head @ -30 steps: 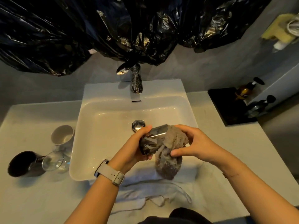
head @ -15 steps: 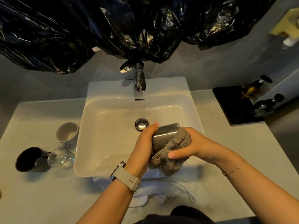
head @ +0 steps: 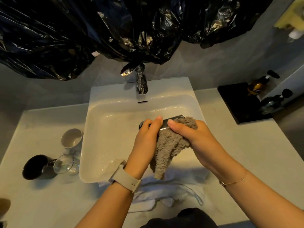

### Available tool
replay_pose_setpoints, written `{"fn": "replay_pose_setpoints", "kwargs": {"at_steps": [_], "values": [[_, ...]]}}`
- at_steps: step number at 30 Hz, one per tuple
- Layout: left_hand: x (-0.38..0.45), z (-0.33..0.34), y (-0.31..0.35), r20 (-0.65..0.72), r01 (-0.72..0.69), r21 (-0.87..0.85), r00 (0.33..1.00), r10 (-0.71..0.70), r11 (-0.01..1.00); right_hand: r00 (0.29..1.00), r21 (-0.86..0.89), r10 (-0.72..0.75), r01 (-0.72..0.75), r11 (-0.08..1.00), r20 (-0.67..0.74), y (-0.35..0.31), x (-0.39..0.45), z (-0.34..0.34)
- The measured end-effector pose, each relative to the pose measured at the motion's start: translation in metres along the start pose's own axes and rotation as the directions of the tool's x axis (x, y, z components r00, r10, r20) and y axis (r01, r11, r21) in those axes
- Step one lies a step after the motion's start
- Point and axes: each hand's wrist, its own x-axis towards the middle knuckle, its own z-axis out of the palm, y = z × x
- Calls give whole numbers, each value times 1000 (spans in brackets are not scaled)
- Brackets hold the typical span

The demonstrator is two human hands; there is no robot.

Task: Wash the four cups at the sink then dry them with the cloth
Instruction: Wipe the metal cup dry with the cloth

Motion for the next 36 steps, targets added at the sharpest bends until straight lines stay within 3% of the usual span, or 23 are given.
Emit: {"fn": "replay_pose_setpoints", "kwargs": {"at_steps": [2,4,7,10,12,15,17,20,22,24,25,28,32,34,36], "values": [[0,-1,5,104,181,-135,980,-168,974,991,-77,32,-22,997,133,-2,-2,-4],[0,-3,5,143,276,-184,957,-252,943,955,-146,102,-63,987,279,-4,-5,-10],[-1,1,0,113,285,-188,957,-267,940,960,-226,114,-56,973,256,-1,-9,-11],[-4,4,-9,5,129,-46,992,-129,991,990,-252,55,-20,968,132,5,-9,-7],[-14,4,-14,-82,-67,75,994,73,995,982,-189,78,-45,981,169,4,-7,-12],[-33,7,-12,-11,-372,381,914,406,846,939,-8,135,-140,990,317,-10,-4,-25],[-34,5,-11,78,-447,400,886,456,800,927,-36,121,-116,993,355,-16,-5,-32],[-26,-3,-4,200,-373,256,923,329,892,961,-217,11,51,975,275,-13,-16,-31],[-26,-7,3,293,-151,35,947,134,988,982,-232,-92,129,964,163,-4,-25,-24],[-27,-10,9,328,89,-153,944,-34,984,968,-271,-208,240,932,141,6,-31,-18],[-28,-9,11,317,114,-187,947,-50,976,950,-336,-261,306,891,171,10,-33,-16],[-34,-4,6,217,-44,-71,974,58,997,926,-413,-314,374,830,208,16,-40,-8],[-39,-6,-11,172,-358,74,924,342,931,979,-235,-98,139,962,176,4,-49,-5],[-37,-12,-17,218,-510,221,856,468,831,982,-47,13,-4,999,188,1,-46,-7],[-35,-17,-21,278,-569,281,819,502,773,983,39,50,-58,998,175,4,-44,-9]]}}
